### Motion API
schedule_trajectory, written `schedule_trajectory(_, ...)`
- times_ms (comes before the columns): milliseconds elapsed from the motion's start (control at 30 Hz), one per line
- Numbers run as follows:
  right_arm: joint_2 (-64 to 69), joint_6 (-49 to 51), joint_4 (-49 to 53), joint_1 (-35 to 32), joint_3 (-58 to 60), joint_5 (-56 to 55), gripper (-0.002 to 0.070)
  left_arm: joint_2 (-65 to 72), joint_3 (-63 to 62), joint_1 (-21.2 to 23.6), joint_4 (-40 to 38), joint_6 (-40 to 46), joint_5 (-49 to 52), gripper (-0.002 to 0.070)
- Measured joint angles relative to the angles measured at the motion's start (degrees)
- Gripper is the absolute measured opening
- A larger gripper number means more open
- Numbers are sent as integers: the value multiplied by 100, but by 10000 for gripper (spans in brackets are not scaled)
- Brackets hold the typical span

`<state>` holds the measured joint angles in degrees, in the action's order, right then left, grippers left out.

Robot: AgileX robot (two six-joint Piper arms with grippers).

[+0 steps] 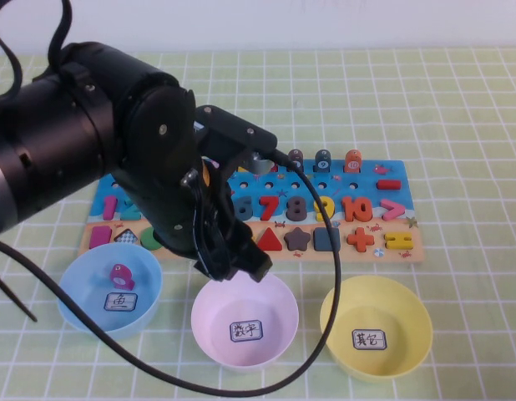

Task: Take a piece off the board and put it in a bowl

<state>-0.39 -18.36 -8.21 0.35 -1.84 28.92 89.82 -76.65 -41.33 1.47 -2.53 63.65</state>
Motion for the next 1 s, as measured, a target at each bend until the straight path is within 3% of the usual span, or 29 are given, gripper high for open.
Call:
schedule_trajectory(400,0,0,0,0,0,0,-18,23,49,-23,58,-115,-34,230)
schedule_trajectory(1000,0,0,0,0,0,0,-18,440,774,-23,-294,-93,-1096,230)
